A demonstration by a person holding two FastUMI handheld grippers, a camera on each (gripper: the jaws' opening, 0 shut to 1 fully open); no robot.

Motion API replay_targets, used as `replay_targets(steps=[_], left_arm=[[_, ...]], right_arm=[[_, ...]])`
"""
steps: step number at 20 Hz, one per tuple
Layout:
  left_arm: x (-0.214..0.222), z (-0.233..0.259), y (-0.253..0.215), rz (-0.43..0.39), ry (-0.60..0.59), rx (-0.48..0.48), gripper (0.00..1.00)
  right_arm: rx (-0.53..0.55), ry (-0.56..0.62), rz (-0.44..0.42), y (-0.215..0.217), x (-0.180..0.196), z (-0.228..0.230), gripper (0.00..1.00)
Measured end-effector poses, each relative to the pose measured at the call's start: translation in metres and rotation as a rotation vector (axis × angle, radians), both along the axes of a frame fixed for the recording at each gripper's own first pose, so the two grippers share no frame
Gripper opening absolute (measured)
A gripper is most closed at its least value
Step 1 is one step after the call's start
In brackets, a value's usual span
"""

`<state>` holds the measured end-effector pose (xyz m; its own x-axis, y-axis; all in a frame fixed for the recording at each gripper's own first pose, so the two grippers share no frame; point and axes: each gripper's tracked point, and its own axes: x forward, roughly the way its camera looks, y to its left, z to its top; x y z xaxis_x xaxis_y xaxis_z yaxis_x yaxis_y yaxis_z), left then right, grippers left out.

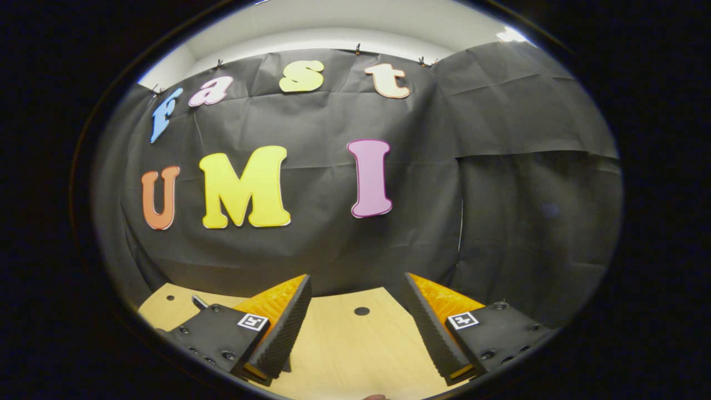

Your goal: Grasp the waist and the cuffs of the jeans and fold them to make the two legs overlap; first hold the waist and fold one-third of the jeans toward the cuffs, then hold the cuffs and fold the remaining one-third in the same direction to finish folding.

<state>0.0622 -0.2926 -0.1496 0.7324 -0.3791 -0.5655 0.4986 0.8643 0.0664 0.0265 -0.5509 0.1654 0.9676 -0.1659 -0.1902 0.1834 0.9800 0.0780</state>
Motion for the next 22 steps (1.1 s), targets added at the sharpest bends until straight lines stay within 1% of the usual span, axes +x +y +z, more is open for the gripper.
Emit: replay_targets(steps=[2,3,4,5,7,9,11,12,13,14,15,18,22], left_arm=[[0.0,-0.003,-0.001,-0.012,0.002,0.008,0.05],[-0.003,-0.006,-0.004,-0.038,0.009,0.017,0.06],[-0.005,-0.01,-0.006,-0.055,0.003,0.036,0.07],[-0.009,-0.003,-0.008,-0.08,-0.01,0.033,0.34],[-0.011,0.006,-0.003,-0.087,-0.059,0.036,0.67],[-0.023,0.015,-0.01,-0.107,-0.044,-0.01,1.0],[-0.025,0.028,-0.006,-0.098,-0.072,-0.038,0.99],[-0.025,0.04,-0.002,-0.09,-0.101,-0.053,0.99],[-0.024,0.055,0.002,-0.081,-0.129,-0.073,0.99],[-0.023,0.072,0.007,-0.069,-0.161,-0.097,0.99],[-0.018,0.091,0.014,-0.052,-0.198,-0.126,1.0],[-0.001,0.151,0.052,0.045,-0.3,-0.187,0.99],[0.012,0.23,0.113,0.208,-0.404,-0.293,0.99]], right_arm=[[0.005,0.002,-0.005,-0.001,-0.001,0.001,0.98],[0.007,0.001,-0.008,-0.001,-0.001,0.002,0.98],[0.01,0.002,-0.01,-0.002,-0.002,0.003,1.0],[0.011,0.005,-0.008,-0.002,-0.002,0.003,1.0],[0.012,0.006,-0.002,-0.001,-0.001,0.001,1.0],[0.016,0.011,0.013,0.002,0.002,-0.002,1.0],[0.015,0.02,0.035,0.012,0.008,-0.004,1.0],[0.013,0.022,0.048,0.02,0.013,-0.005,0.98],[0.011,0.021,0.061,0.027,0.018,-0.004,1.0],[0.013,0.017,0.073,0.033,0.022,-0.003,1.0],[0.018,0.012,0.085,0.039,0.026,-0.002,0.98],[0.044,-0.01,0.119,0.065,0.041,-0.001,0.99],[0.066,-0.022,0.204,0.121,0.064,-0.004,0.99]])
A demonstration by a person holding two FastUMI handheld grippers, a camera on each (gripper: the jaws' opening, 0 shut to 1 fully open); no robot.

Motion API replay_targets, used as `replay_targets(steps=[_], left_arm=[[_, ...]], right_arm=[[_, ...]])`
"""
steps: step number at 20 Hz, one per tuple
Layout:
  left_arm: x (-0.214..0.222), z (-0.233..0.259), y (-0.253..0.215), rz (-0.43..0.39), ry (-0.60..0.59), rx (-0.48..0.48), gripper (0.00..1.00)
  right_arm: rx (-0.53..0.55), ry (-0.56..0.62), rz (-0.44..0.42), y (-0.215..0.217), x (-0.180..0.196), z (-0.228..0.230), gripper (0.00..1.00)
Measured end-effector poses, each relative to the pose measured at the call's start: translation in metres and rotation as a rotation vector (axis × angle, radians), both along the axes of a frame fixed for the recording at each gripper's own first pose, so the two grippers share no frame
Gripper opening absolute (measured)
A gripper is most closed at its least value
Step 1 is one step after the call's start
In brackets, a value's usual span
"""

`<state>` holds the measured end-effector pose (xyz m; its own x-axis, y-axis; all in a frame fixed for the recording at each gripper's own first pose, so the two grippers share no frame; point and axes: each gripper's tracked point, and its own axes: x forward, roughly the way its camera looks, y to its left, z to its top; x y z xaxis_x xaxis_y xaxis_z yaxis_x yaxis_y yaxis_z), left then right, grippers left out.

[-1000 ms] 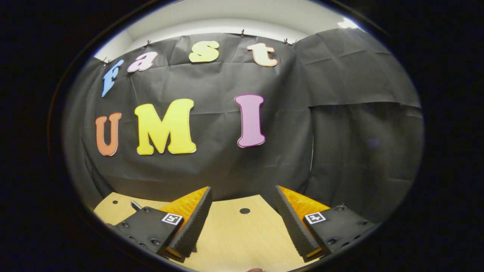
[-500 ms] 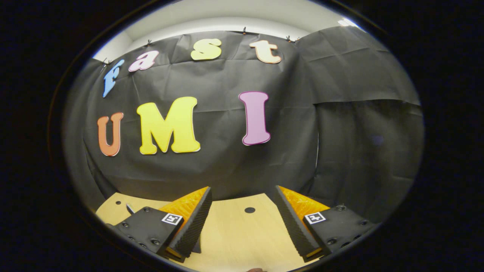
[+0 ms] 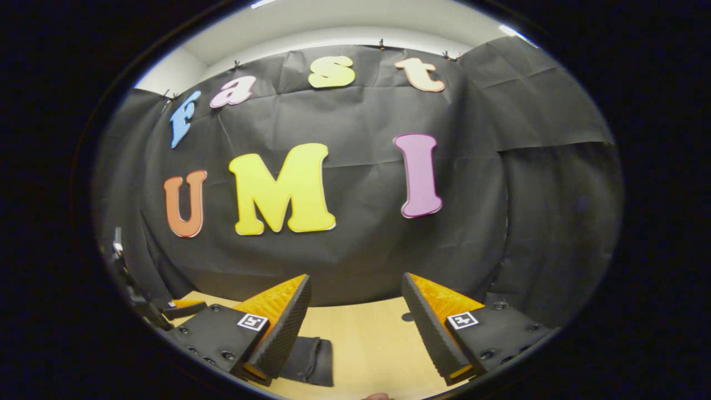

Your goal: Grasp the waist and the cuffs of the jeans and fold them to make the two legs overlap; first hold the waist and fold one-third of the jeans toward the cuffs, then hold the cuffs and fold the remaining one-third in the same direction to finish folding.

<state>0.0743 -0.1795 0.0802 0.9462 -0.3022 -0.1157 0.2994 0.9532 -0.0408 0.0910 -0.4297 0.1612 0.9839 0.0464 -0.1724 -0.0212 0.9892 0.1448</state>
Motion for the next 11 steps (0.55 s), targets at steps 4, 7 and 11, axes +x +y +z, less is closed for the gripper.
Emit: replay_targets(steps=[4,7,11], left_arm=[[-0.003,0.048,0.071,0.157,-0.063,-0.04,0.99],[-0.004,0.065,0.105,0.231,-0.088,-0.048,0.99],[-0.007,0.062,0.124,0.263,-0.058,-0.052,0.94]], right_arm=[[0.028,0.004,0.068,0.059,0.019,-0.008,0.98],[0.036,0.012,0.113,0.097,0.028,-0.014,1.0],[0.049,0.02,0.158,0.13,0.033,-0.022,1.0]])
